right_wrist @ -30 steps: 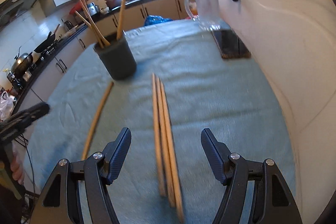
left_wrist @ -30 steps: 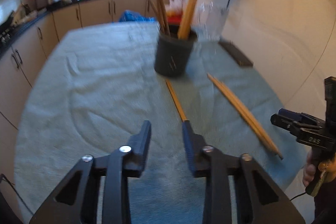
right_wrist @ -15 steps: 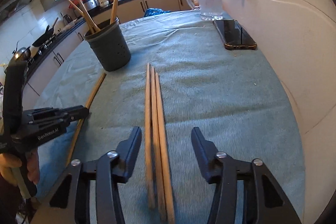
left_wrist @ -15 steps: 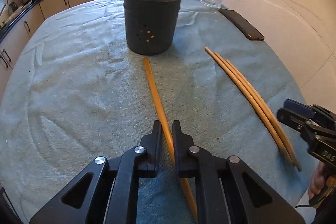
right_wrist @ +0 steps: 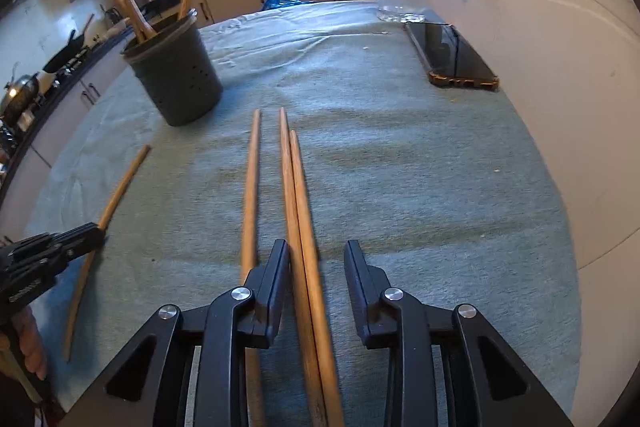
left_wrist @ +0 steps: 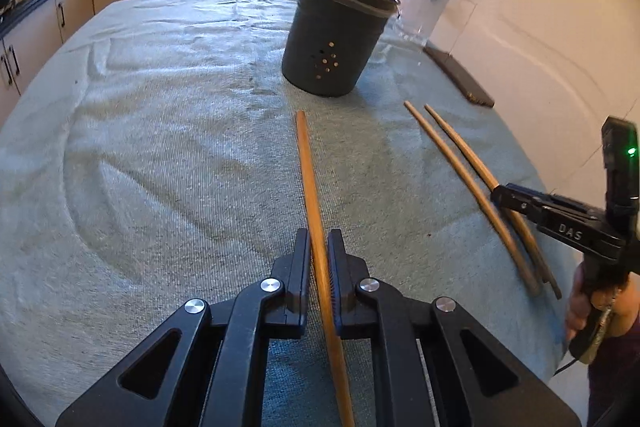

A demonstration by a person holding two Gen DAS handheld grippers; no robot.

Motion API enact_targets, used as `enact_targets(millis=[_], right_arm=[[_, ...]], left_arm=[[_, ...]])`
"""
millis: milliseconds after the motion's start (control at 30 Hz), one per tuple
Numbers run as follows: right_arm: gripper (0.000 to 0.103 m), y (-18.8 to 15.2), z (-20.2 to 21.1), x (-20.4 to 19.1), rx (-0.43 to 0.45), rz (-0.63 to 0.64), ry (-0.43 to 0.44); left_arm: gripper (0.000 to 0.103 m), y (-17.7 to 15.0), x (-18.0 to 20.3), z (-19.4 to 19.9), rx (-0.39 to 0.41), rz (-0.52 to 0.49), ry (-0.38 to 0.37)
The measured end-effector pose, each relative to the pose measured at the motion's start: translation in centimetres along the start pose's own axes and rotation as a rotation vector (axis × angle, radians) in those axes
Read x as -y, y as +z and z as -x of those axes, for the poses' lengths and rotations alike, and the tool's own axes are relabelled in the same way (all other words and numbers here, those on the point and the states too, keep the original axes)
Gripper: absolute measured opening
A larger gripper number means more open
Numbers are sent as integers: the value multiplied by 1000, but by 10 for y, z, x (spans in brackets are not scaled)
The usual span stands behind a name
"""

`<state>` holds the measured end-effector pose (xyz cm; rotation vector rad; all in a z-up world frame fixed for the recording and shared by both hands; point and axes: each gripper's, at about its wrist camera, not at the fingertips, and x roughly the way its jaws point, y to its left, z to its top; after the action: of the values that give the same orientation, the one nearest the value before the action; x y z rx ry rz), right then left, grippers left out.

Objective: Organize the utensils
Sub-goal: 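Grasp a wooden chopstick with the left tool while the right tool grasps another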

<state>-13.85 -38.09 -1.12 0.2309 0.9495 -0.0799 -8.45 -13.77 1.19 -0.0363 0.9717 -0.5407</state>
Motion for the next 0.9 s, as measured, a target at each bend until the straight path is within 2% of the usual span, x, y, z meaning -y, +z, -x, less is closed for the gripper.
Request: enact_targets(millis=[133,233,333,400,500,633,667,700,733,900], right_arm=[[32,0,5,16,9,-75,-51],[32,0,18,10,51,-60,-3],[32,6,21,-8,54,-8,47],[32,15,14,-25,34,37,61],[32,26,-8,-43,-28,87,34],[32,32,-33,-47,-84,66,13],[25,31,-34,-47,-88,57,19],[13,29,-32,-47,-86,57,21],[9,27,-30,-46,-93,54,30],[8,3,-14,-40,-111,34,39]], left_arm=[[10,-1,-1,0,25,10,-26],[10,1,-2,-1,28,21,-38],[10,0,-6,0,29,44,-61],[10,0,-9,0,30,58,-76],[10,0,-9,-2,30,63,-82],[10,0,-2,0,28,17,-23],[10,0,3,-1,26,-2,5],[9,0,5,-1,22,-8,19],[9,1,7,-2,10,-10,38],[7,-2,7,5,-77,64,24]])
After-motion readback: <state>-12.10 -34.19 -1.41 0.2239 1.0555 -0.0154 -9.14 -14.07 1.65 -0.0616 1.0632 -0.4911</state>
